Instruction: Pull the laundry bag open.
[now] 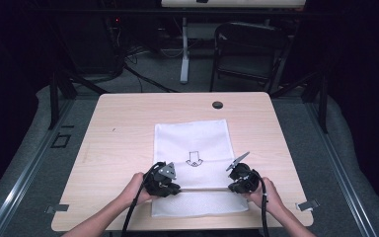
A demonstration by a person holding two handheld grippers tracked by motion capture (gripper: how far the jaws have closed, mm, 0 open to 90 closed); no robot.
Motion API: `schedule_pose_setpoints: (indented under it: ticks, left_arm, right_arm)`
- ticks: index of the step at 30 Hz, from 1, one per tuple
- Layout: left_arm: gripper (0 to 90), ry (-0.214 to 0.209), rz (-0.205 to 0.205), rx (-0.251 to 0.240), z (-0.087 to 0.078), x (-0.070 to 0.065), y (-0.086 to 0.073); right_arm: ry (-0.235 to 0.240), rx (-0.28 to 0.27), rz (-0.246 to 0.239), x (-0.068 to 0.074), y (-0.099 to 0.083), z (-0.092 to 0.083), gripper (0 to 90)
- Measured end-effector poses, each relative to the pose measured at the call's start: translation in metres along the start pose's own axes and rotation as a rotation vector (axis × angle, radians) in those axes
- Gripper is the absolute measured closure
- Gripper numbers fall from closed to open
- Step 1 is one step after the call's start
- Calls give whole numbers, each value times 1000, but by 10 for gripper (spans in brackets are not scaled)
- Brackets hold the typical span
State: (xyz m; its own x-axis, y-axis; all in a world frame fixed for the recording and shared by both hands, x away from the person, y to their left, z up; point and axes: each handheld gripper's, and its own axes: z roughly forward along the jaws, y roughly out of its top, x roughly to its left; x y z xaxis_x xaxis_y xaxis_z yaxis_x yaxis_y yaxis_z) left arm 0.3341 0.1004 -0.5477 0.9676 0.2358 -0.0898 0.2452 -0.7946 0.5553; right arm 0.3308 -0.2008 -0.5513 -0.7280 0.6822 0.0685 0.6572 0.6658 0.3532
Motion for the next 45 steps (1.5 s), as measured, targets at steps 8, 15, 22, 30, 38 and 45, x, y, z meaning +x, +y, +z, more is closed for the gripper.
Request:
schedule_pose_setpoints:
  ticks: [8,15,22,30,38,45]
  left_arm:
    - [817,2,-7,4,-6,1,-6]
    - [816,31,-40,5,-14,8,-17]
    - [816,32,-44,-6,-17,9,-20]
    - [816,22,-33,-9,-18,9,-21]
    - [816,30,-32,-11,-21,8,-21]
    - [816,45,-51,-4,-26,10,-27]
  right_arm:
    - [-1,5,-2,2,-1,0,900]
    - [6,5,2,1,-1,-1,900]
    - [5,12,0,1,-1,-1,900]
    - [22,3,0,0,-1,-1,900]
    - [12,-4,3,0,-2,0,900]
    - [16,-3,6,-1,-2,-1,900]
